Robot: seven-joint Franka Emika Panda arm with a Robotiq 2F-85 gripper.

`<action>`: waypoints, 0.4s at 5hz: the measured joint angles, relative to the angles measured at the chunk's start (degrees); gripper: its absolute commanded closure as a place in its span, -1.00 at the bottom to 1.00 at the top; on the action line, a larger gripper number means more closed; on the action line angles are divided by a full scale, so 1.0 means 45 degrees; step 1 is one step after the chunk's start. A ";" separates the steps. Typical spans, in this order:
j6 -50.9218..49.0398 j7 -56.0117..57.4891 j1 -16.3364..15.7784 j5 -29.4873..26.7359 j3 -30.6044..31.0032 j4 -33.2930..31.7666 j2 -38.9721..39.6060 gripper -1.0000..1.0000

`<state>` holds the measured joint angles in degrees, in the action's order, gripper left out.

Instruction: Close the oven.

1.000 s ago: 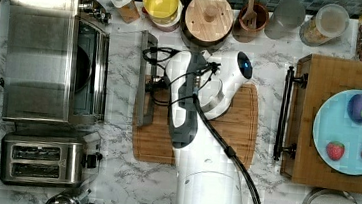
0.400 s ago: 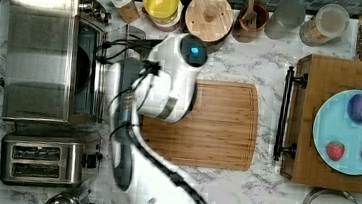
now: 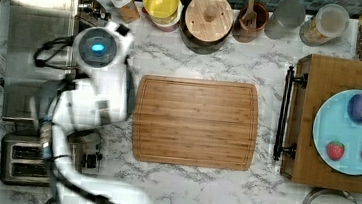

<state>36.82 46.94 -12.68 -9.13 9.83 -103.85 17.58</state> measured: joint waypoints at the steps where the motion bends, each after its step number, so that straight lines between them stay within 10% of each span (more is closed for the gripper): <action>1: 0.0019 -0.2251 -0.1556 0.3169 0.0073 0.0647 0.0006 1.00; 2: 0.0006 -0.5061 -0.2625 0.5519 0.0580 0.0995 0.0006 1.00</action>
<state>36.84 24.17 -24.49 15.71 12.44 -99.37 17.61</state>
